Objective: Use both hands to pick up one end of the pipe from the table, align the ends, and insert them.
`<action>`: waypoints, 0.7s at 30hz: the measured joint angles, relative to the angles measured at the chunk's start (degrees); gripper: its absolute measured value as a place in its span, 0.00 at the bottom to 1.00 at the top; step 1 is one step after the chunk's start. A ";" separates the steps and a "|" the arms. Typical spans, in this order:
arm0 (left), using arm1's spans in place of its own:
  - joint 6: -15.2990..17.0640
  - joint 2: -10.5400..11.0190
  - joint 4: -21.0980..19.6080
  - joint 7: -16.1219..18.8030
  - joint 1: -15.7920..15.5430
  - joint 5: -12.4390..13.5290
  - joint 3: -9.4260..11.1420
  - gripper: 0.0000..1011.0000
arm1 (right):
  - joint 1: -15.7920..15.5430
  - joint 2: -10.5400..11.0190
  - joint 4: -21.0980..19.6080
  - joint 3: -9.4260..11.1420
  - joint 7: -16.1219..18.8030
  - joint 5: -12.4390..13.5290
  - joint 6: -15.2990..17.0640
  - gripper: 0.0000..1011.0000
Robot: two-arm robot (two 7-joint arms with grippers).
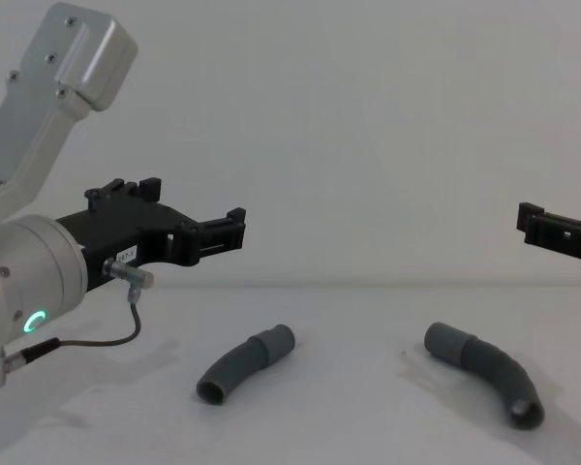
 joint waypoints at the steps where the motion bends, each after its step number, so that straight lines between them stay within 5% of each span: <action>1: 0.00 0.00 0.00 0.00 0.00 0.00 0.00 0.99 | 0.00 0.00 0.00 0.00 0.00 0.00 0.00 0.99; 21: 0.02 -0.01 0.04 -0.07 -0.01 -0.01 -0.01 0.99 | 0.00 0.00 0.00 0.00 0.00 0.00 0.00 0.99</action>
